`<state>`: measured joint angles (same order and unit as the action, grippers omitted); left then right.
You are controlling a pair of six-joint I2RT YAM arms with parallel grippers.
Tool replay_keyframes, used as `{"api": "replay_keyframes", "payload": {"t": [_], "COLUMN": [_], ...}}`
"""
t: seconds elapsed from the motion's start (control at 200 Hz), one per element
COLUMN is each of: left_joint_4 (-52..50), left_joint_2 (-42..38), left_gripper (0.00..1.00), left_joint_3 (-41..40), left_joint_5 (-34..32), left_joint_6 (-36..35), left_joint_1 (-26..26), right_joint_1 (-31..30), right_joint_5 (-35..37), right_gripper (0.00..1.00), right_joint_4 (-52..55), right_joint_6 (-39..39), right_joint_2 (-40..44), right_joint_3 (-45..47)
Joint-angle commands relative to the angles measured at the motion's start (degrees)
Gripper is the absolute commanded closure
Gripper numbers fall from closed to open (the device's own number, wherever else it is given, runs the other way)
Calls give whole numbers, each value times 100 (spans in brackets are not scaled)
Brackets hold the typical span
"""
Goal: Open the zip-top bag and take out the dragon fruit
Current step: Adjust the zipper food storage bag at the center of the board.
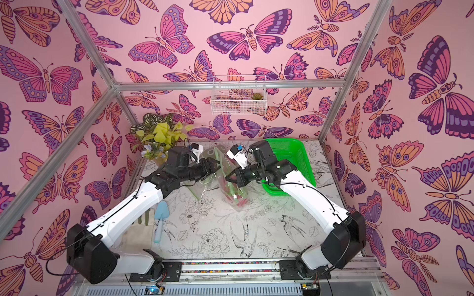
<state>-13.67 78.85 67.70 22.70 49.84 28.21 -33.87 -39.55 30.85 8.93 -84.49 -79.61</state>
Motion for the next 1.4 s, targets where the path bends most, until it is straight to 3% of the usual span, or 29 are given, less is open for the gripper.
{"api": "replay_keyframes", "payload": {"t": [0.0,0.06,0.155,0.265,0.386,0.941,1.397], "left_joint_4": [-6,-6,-11,-36,-178,-79,139], "left_joint_2": [102,109,87,54,11,-19,23], "left_gripper": [59,69,85,87,88,90,94], "left_joint_3": [107,107,104,120,214,423,428], "left_joint_5": [39,48,58,62,4,260,432], "left_joint_6": [-62,-76,-104,-131,-209,-317,-317], "left_joint_1": [44,45,53,60,95,290,324], "right_joint_1": [-50,-50,-41,-36,-41,-50,-50], "right_joint_5": [-117,-91,52,312,635,748,1102], "right_gripper": [100,98,83,63,52,52,49], "right_joint_4": [121,146,333,707,1001,552,705], "right_joint_6": [-120,-102,-134,-175,-96,841,913], "right_joint_2": [-59,-59,-59,-41,-75,-800,-1065], "right_joint_3": [-95,-134,-305,-672,-1101,-1640,-2019]}}
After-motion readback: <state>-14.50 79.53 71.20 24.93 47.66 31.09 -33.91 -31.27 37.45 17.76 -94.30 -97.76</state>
